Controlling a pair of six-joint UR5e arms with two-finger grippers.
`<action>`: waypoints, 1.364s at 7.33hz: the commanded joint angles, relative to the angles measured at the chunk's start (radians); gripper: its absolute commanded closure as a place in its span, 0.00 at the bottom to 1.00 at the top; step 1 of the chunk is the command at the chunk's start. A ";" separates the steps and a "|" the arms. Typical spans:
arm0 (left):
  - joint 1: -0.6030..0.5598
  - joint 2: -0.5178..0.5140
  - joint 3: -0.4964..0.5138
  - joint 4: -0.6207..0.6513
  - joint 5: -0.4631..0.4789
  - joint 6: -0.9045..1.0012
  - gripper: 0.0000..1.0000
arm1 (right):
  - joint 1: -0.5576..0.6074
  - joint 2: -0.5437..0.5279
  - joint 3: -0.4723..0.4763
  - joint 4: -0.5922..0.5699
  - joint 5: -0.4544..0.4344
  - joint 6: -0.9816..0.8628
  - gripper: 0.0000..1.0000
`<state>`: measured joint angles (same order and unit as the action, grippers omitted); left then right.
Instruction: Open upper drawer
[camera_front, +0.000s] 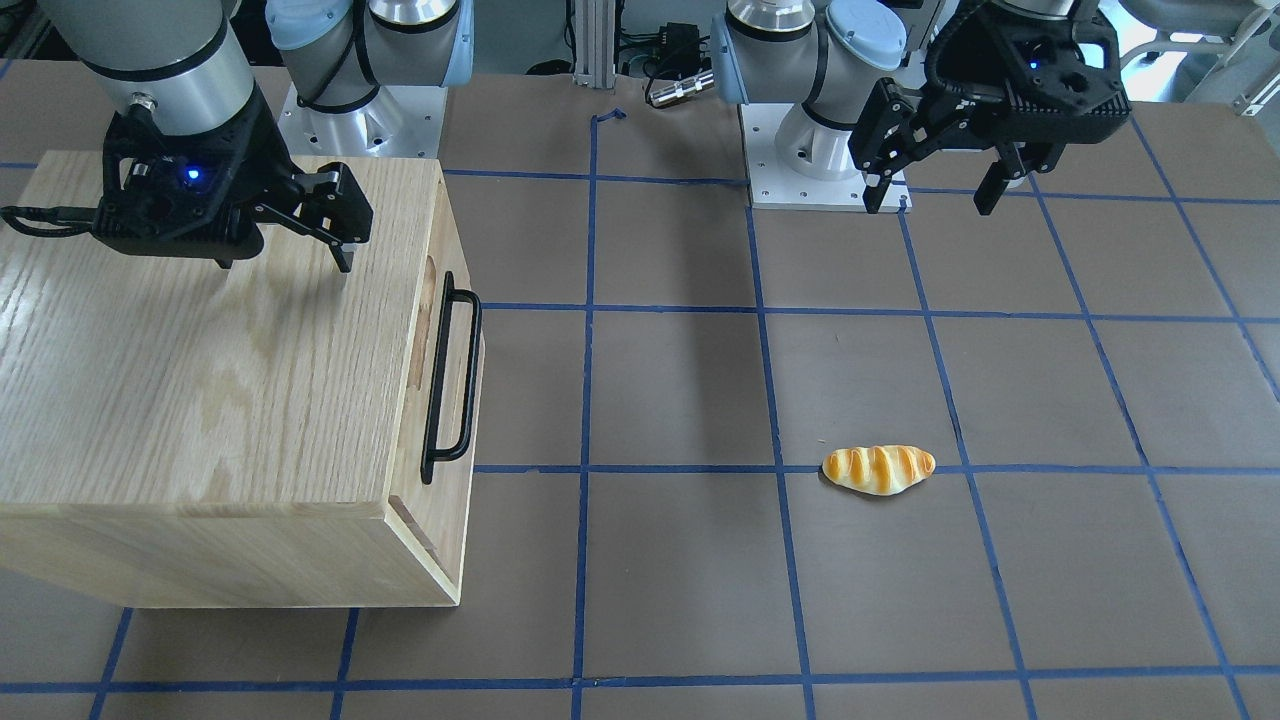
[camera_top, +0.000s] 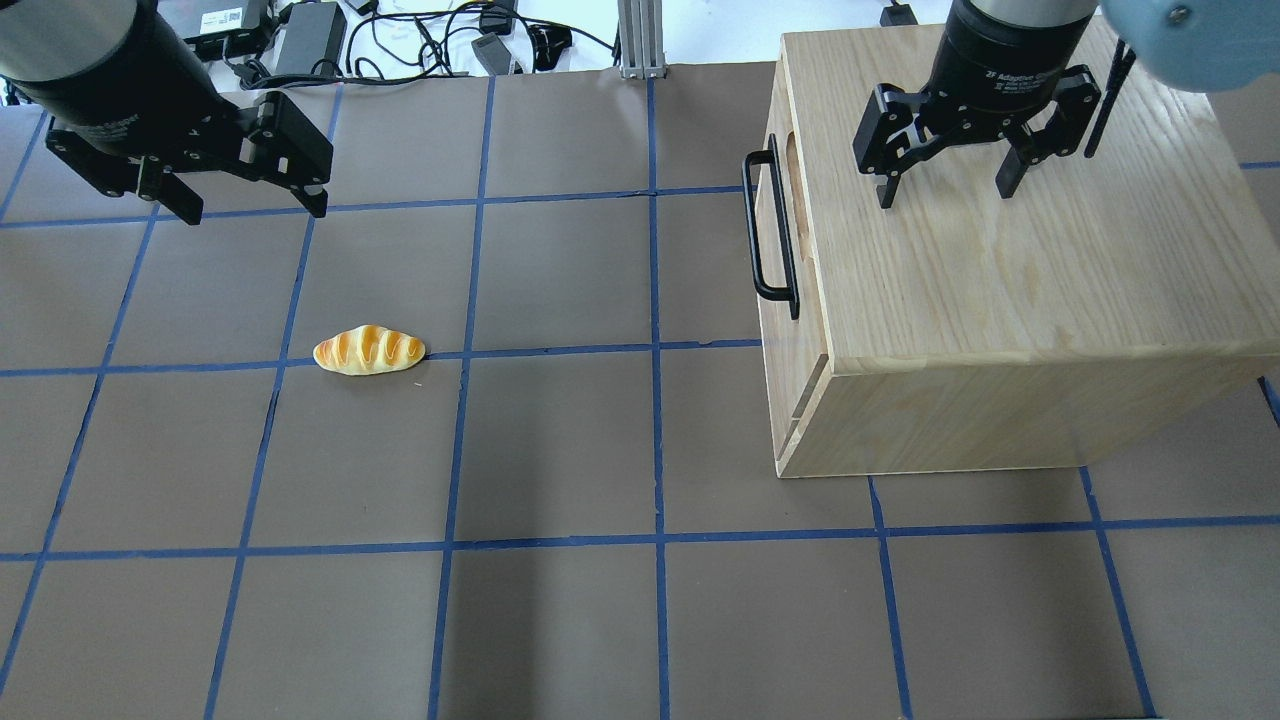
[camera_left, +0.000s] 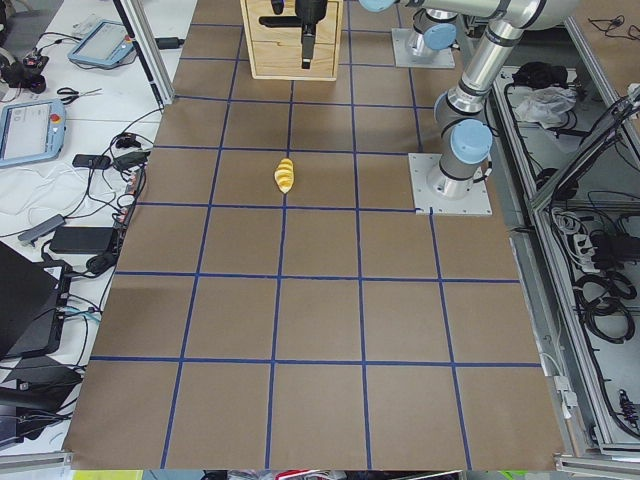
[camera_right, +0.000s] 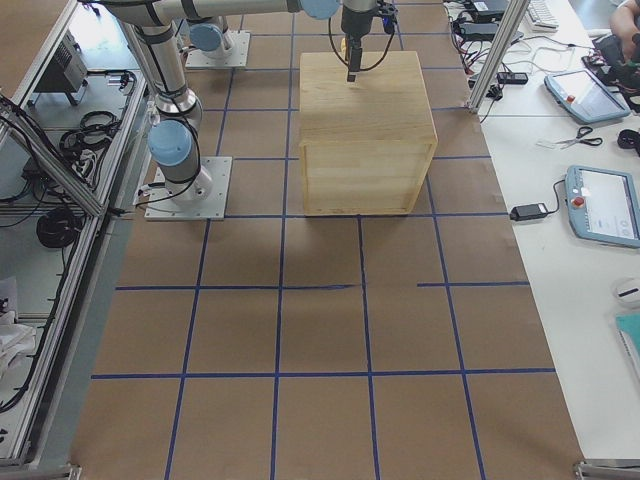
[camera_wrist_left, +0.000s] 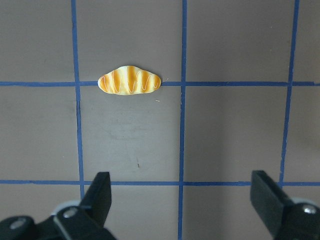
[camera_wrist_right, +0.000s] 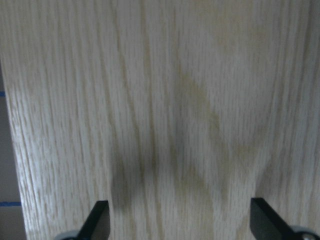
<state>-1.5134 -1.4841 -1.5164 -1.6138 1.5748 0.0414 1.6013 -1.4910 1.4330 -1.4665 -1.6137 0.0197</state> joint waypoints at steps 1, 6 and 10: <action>-0.005 0.001 -0.007 0.002 -0.001 -0.002 0.00 | -0.001 0.000 0.000 0.000 0.000 -0.001 0.00; -0.001 -0.001 -0.014 0.003 -0.004 0.017 0.00 | 0.000 0.000 0.000 0.000 0.000 0.000 0.00; -0.040 -0.036 -0.060 0.123 -0.084 -0.156 0.00 | 0.000 0.000 0.000 0.000 0.000 -0.001 0.00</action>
<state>-1.5293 -1.5045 -1.5668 -1.5325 1.5124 0.0297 1.6015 -1.4910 1.4330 -1.4665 -1.6138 0.0195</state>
